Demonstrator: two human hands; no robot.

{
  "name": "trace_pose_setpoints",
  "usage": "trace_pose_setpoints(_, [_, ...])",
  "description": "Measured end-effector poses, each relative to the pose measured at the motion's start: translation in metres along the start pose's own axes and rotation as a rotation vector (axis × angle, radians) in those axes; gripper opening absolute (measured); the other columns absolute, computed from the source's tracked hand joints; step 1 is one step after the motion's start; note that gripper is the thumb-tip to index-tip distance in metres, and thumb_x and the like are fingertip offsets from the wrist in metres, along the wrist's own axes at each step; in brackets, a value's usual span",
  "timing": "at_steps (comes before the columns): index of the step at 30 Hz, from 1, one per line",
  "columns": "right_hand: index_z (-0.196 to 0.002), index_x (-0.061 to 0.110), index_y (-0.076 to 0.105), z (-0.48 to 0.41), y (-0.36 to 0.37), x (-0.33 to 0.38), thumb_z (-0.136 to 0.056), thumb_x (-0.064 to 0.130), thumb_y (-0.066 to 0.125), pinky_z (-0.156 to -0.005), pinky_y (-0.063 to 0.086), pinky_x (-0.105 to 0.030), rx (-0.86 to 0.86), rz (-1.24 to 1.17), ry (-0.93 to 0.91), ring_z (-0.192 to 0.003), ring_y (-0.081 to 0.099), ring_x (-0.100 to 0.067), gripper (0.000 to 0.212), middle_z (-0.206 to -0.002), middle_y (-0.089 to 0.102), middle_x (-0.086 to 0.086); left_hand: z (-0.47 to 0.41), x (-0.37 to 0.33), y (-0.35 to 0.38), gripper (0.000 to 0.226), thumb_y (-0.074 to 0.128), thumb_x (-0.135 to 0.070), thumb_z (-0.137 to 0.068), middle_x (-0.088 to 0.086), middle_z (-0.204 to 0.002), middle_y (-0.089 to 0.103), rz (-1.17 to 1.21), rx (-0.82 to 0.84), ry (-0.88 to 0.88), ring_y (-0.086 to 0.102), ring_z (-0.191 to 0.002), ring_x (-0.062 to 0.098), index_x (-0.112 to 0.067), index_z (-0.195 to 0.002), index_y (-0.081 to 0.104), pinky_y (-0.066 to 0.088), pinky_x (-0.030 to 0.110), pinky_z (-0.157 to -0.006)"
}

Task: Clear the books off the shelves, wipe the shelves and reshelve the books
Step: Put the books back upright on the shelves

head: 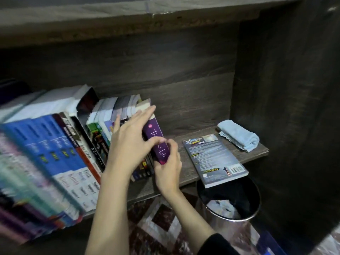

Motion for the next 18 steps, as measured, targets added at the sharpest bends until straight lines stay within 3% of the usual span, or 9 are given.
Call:
trace_pose_setpoints(5, [-0.113, 0.041, 0.03, -0.002, 0.008, -0.009, -0.065, -0.008, 0.058, -0.094, 0.043, -0.044, 0.084, -0.056, 0.016, -0.11, 0.054, -0.031, 0.074, -0.116, 0.055, 0.003, 0.004, 0.008, 0.003, 0.066, 0.07, -0.033, -0.082, -0.015, -0.145, 0.04, -0.075, -0.048, 0.019, 0.032, -0.137, 0.004, -0.033, -0.141, 0.04, -0.011, 0.025, -0.11])
trace_pose_setpoints(8, [-0.111, 0.042, 0.031, -0.004, 0.013, -0.019, -0.066, -0.004, 0.06, -0.09, 0.043, -0.027, 0.21, -0.101, 0.049, -0.109, 0.055, -0.025, 0.071, -0.12, 0.056, 0.002, 0.005, 0.006, 0.005, 0.066, 0.07, -0.032, -0.082, -0.014, -0.145, 0.04, -0.09, -0.071, 0.017, 0.029, -0.139, 0.006, -0.032, -0.141, 0.041, -0.012, 0.025, -0.11])
trace_pose_setpoints(10, [-0.11, 0.04, 0.031, -0.01, 0.015, -0.026, -0.065, -0.002, 0.065, -0.081, 0.043, -0.017, 0.36, -0.117, 0.093, -0.1, 0.058, -0.02, 0.07, -0.112, 0.058, 0.004, 0.005, 0.006, 0.006, 0.064, 0.07, -0.031, -0.081, -0.012, -0.147, 0.039, -0.097, -0.076, 0.007, 0.022, -0.142, 0.01, -0.032, -0.139, 0.043, -0.009, 0.032, -0.113])
trace_pose_setpoints(14, [-0.128, 0.028, 0.033, -0.02, 0.006, -0.036, -0.061, -0.015, 0.071, -0.088, 0.048, -0.023, 0.723, -0.197, 0.172, -0.097, 0.056, -0.002, 0.088, -0.111, 0.055, 0.012, 0.003, 0.006, 0.007, 0.063, 0.071, -0.034, -0.081, -0.014, -0.149, 0.034, -0.115, -0.058, -0.014, 0.011, -0.144, 0.011, -0.037, -0.138, 0.043, -0.01, 0.041, -0.114])
trace_pose_setpoints(16, [-0.134, 0.022, 0.034, -0.022, -0.001, -0.039, -0.067, -0.023, 0.067, -0.088, 0.048, -0.018, 0.788, -0.192, 0.217, -0.096, 0.057, 0.003, 0.087, -0.113, 0.053, 0.016, 0.003, 0.007, 0.007, 0.062, 0.07, -0.037, -0.081, -0.015, -0.147, 0.038, -0.129, -0.054, -0.026, 0.015, -0.143, 0.011, -0.038, -0.137, 0.044, -0.011, 0.045, -0.113])
trace_pose_setpoints(18, [-0.134, 0.025, 0.036, -0.022, -0.002, -0.044, -0.068, -0.023, 0.067, -0.092, 0.049, -0.022, 0.77, -0.199, 0.246, -0.103, 0.058, -0.001, 0.087, -0.115, 0.056, 0.014, 0.003, 0.008, 0.006, 0.06, 0.07, -0.037, -0.081, -0.016, -0.143, 0.043, -0.142, -0.064, -0.031, 0.021, -0.141, 0.01, -0.038, -0.136, 0.046, -0.01, 0.045, -0.113])
Point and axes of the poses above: each hand's wrist, its own z-axis away from the middle knuckle, its own y-axis out of the palm, x = y × z, the point moved 7 cm from there along -z, towards the middle knuckle
